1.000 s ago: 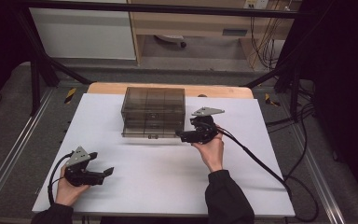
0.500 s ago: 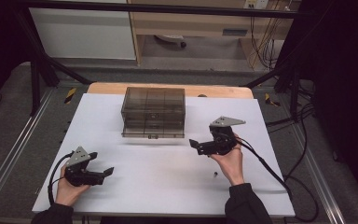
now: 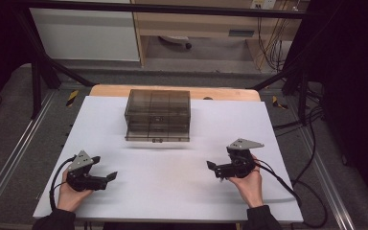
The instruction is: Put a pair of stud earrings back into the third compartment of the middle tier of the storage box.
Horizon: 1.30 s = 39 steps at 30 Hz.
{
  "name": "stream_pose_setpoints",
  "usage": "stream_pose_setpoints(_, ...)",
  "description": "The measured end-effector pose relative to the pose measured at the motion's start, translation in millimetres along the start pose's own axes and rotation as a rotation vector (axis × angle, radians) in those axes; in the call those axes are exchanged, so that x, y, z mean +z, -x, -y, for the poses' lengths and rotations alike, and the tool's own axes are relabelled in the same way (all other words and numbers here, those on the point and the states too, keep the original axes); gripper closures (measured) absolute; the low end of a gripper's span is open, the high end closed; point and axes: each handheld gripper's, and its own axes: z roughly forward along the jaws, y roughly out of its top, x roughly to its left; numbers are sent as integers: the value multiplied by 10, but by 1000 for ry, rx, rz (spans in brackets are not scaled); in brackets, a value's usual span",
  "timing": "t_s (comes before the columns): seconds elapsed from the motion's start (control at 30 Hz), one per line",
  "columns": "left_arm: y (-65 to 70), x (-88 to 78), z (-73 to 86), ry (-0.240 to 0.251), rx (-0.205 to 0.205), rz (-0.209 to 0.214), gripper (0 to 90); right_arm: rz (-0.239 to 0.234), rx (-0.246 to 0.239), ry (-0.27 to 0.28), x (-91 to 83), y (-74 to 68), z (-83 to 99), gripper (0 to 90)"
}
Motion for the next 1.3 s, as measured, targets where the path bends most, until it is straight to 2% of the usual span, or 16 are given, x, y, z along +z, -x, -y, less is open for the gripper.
stream_pose_setpoints(0.37, 0, 1, 1, -1, 0, -1, 60, 23, 32, -29, -56, 2, 296, 105)
stream_pose_setpoints(0.43, 0, 1, 1, -1, 1, -1, 60, 19, 53, -40, -65, -2, 378, 151)
stream_pose_setpoints(0.63, 5, 7, 1, -3, 0, -1, 60, 11, 47, -71, -85, 5, 498, 249)
stream_pose_setpoints(0.67, 5, 6, 1, -2, 0, 0, 60, 7, 42, -84, -95, 12, 529, 293)
stream_pose_setpoints(0.83, 4, 4, 2, -1, 0, -1, 60, 7, 46, -89, -94, 18, 563, 378)
stream_pose_setpoints(0.87, 4, 3, 1, -1, 0, 0, 60, -2, 33, -97, -82, 12, 573, 424)
stream_pose_setpoints(1.3, 5, 7, 2, -3, 0, 0, 60, 7, 7, -132, -24, 0, 605, 611)
